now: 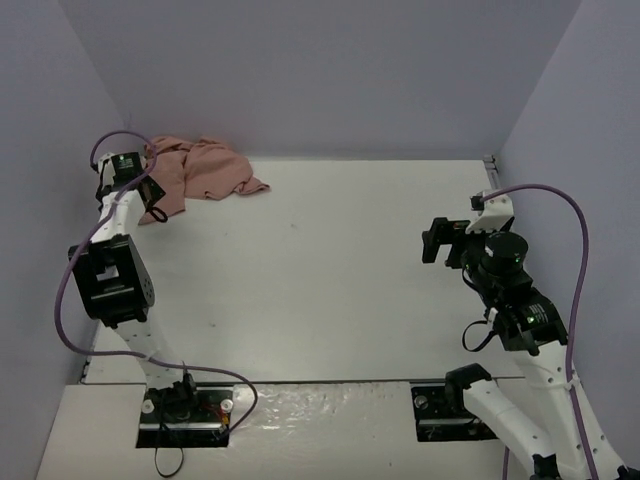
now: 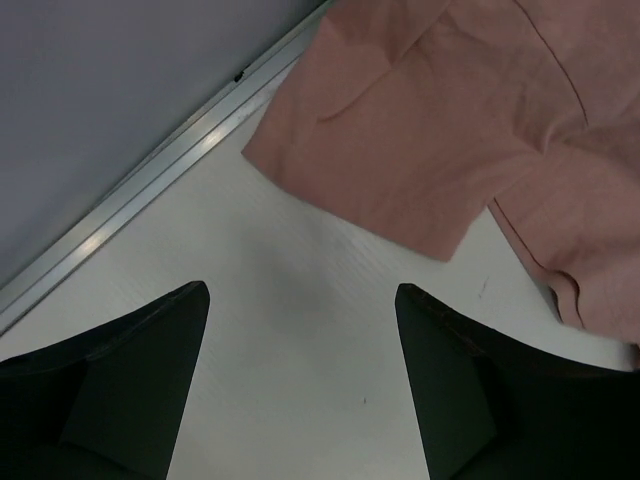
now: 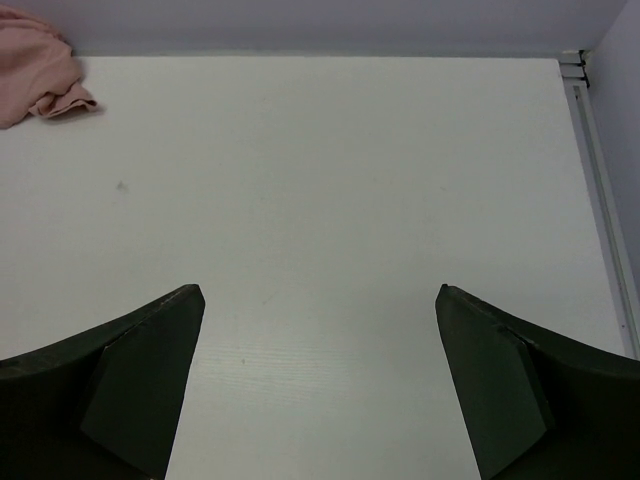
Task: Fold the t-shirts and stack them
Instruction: Grab crumpled tshirt from the corner of the board with the left arm
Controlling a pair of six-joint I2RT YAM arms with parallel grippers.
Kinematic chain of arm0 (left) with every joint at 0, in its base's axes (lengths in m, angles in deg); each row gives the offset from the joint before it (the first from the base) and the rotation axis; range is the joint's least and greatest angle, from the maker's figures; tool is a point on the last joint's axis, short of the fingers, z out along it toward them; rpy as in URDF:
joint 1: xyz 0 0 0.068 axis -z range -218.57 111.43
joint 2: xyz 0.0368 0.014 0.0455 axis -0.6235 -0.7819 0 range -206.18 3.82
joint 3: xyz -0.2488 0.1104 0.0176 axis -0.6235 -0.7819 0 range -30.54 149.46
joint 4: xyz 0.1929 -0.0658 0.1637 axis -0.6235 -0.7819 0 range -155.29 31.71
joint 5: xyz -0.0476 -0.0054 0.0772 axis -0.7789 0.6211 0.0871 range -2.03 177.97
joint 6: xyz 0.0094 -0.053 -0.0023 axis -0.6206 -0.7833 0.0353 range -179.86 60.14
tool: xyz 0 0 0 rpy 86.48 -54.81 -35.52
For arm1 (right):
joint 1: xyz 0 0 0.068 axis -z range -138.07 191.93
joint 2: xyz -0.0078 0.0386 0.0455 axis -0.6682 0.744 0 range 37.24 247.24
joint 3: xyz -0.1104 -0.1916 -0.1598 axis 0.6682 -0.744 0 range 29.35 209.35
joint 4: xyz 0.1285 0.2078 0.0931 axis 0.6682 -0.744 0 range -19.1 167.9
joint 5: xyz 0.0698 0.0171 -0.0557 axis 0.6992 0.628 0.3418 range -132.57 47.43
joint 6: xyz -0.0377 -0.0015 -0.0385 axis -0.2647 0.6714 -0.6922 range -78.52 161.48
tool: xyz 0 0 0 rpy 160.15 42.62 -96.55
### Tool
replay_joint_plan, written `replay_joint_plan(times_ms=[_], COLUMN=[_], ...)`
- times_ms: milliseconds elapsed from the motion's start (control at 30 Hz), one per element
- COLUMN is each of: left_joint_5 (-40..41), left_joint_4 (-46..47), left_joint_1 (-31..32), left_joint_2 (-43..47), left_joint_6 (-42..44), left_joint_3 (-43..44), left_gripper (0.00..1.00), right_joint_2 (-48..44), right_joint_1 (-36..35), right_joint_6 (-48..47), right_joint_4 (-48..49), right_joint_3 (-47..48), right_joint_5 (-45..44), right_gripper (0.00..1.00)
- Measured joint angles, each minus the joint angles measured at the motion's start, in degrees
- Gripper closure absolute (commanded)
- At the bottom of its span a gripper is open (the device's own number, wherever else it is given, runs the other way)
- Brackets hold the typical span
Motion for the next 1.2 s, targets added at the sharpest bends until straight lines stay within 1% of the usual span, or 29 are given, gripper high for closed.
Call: replay_joint_plan(times_ms=[200,367,467,567,600,667,700,733,767,800,933,1067,1200], left_joint_5=[0.3,0.6,0.7,0.7,0.7,0.7,0.6,0.4,0.1,-0.2,-0.6,-1.6,-3.3], left_joint_4=[0.8,-1.4,-2.4,-3.1,-3.1,-3.5,-3.5,-3.5,-3.4,-2.9,-1.1,-2.7,-6.6], left_joint_1=[-3.0,-3.8,-3.9,-3.9,-3.9,-3.9,-3.9,-3.9,-3.9,-3.9,-3.6,-2.8,1.6], left_joint_2=[-14.8,-25.7,-30.6,-33.0,-33.2,-33.2,-33.2,-33.2,-33.2,-33.2,-31.2,-26.2,-17.8], left_joint_6=[2.4,3.9,4.6,4.8,4.8,4.7,4.7,4.6,4.6,4.6,4.6,5.1,6.4], left_joint_3=[12.0,22.9,28.0,30.0,30.1,30.2,30.2,30.2,30.0,29.6,26.1,19.3,11.3], left_gripper=[0.29,0.30,0.32,0.37,0.40,0.53,0.64,0.81,0.92,1.00,1.00,1.00,1.00], right_joint_2=[1.9,3.3,3.6,3.9,4.1,4.7,5.1,5.5,5.9,6.2,6.4,6.9,10.2], right_joint_1=[0.0,0.0,0.0,0.0,0.0,0.0,0.0,0.0,0.0,0.0,0.0,0.0,0.0], right_joint_6=[0.8,2.9,4.5,5.7,6.0,6.4,6.6,6.7,6.8,6.8,7.0,6.3,5.3], right_joint_4=[0.1,0.0,0.0,0.1,0.1,0.1,0.1,0.1,0.1,0.1,0.1,0.3,0.8], right_joint_3=[-1.3,-2.2,-2.7,-2.7,-2.7,-2.7,-2.7,-2.7,-2.7,-2.7,-2.7,-2.7,-1.5], right_joint_5=[1.8,2.9,3.4,3.7,3.8,3.8,3.8,3.8,3.9,3.9,3.9,3.9,3.9], right_gripper=[0.00,0.00,0.00,0.00,0.00,0.00,0.00,0.00,0.00,0.00,0.00,0.00,0.00])
